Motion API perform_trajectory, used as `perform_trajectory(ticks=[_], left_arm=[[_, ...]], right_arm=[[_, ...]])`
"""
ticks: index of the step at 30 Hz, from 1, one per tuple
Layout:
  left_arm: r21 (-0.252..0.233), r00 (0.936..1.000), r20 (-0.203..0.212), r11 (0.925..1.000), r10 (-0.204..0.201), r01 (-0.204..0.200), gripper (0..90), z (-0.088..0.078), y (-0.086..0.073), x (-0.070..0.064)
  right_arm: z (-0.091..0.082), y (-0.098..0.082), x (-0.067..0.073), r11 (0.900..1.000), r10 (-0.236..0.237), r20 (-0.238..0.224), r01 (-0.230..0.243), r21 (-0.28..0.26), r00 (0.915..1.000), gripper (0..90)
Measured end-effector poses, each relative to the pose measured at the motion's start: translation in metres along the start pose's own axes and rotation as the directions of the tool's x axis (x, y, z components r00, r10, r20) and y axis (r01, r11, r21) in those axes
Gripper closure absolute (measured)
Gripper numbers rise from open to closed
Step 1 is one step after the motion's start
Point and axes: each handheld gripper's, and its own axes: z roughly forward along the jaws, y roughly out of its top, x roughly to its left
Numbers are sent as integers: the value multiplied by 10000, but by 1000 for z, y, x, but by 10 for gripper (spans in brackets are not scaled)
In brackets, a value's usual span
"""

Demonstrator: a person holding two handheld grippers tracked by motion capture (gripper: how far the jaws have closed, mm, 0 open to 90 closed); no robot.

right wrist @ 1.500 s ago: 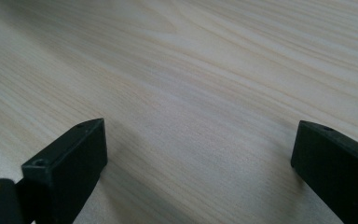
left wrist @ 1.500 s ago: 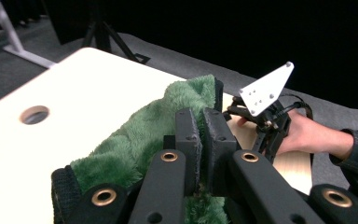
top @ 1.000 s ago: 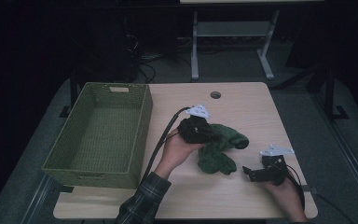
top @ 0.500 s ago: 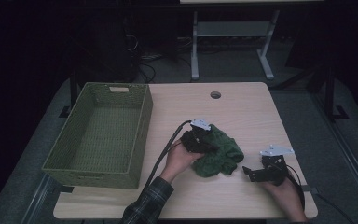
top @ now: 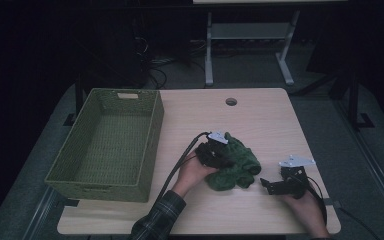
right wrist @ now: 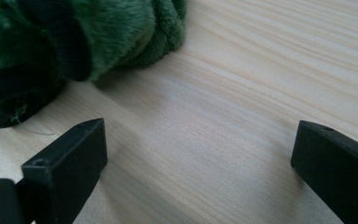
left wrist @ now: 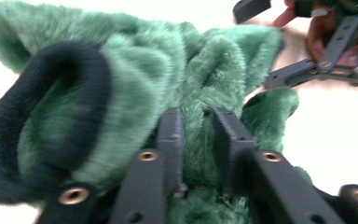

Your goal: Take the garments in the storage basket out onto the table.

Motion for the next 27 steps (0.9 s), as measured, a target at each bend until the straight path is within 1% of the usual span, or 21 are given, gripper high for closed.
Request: perform_trajectory(ticks=[2, 5, 6, 9, 12, 13, 15, 20, 23, 24, 27], left_arm=[[-67, 9996, -125, 9997, 239, -240, 638, -8, 3, -6], [-272, 9992, -177, 9989, 372, -376, 592, -19, 4, -14], [-377, 9992, -170, 9986, 372, -378, 584, -22, 4, -17], [-479, 9993, -131, 9982, 361, -367, 557, -31, 1, -24], [-662, 9993, -81, 9971, 366, -370, 553, -38, -6, -32], [-640, 9993, -23, 9973, 370, -371, 554, -40, -8, -34], [-714, 9994, 115, 9970, 314, -305, 557, -42, -13, -39], [-778, 9990, 242, 9963, 380, -360, 577, -45, -26, -55], [-709, 9989, 317, 9969, 349, -326, 593, -41, -34, -63], [-658, 9987, 336, 9972, 374, -351, 598, -38, -37, -64], [-474, 9990, 377, 9986, 260, -242, 598, -30, -43, -68]], right_arm=[[0, 0, 0, 10000, 2, -9, -2, 6, 10000, 32], [0, 0, 0, 10000, 6, -6, -6, -3, 10000, 32], [0, 0, 0, 10000, 4, -6, -4, -5, 10000, 32], [0, 0, 0, 10000, 10, -5, -10, -4, 10000, 32], [0, 0, 0, 10000, 9, -7, -9, 5, 10000, 32], [0, 0, 0, 10000, 14, -5, -14, 4, 10000, 32], [0, 0, 0, 10000, 15, -7, -15, 11, 10000, 32], [0, 0, 0, 10000, 14, -4, -14, 6, 10000, 32], [0, 0, 0, 10000, 9, -7, -9, 12, 10000, 32], [0, 0, 0, 10000, 12, -8, -12, 8, 10000, 32], [-1, -1, 0, 10000, 24, -7, -24, 3, 10000, 34]])
